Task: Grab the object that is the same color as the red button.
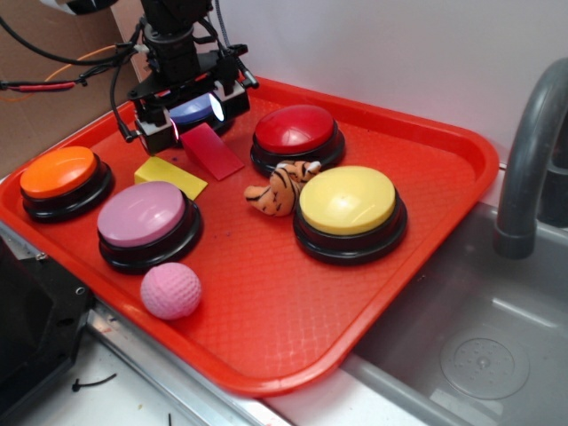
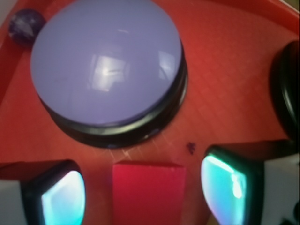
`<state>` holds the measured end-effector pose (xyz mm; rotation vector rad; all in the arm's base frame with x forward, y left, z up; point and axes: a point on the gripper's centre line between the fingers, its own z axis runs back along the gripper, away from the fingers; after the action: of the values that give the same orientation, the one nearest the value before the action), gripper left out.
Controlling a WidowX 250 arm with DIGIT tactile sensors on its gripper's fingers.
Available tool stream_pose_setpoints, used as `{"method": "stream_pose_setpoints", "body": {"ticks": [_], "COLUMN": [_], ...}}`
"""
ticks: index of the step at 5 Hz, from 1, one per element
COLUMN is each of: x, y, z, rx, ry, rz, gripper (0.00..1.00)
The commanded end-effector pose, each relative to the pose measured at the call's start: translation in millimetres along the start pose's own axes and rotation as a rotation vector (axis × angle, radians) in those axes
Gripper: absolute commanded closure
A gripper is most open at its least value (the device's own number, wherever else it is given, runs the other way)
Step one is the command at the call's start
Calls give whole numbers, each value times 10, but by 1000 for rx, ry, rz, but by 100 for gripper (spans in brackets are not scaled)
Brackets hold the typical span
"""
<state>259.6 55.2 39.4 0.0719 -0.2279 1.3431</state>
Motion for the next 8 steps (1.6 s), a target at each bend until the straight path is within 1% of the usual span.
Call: {"method": "stream_pose_setpoints", "body": {"ticks": [1,2,3,4,5,6,7,8], "x": [-5,-32,-39,-4,16,46,40,-19], "y": [146,165,178,159,135,87,-6,-64], "z": [-92,-121,-138,-151,-60,128,531,902], "rx": [4,6,13,4,-19,-62,-162,-213], "ry": [-16,-16,-29,-30,-27,-23,-29,26], "rz": [-4,-21,-11,-50,-123,-222,-387,-559], "gripper": [0,0,9,100,100,100,100,100]}}
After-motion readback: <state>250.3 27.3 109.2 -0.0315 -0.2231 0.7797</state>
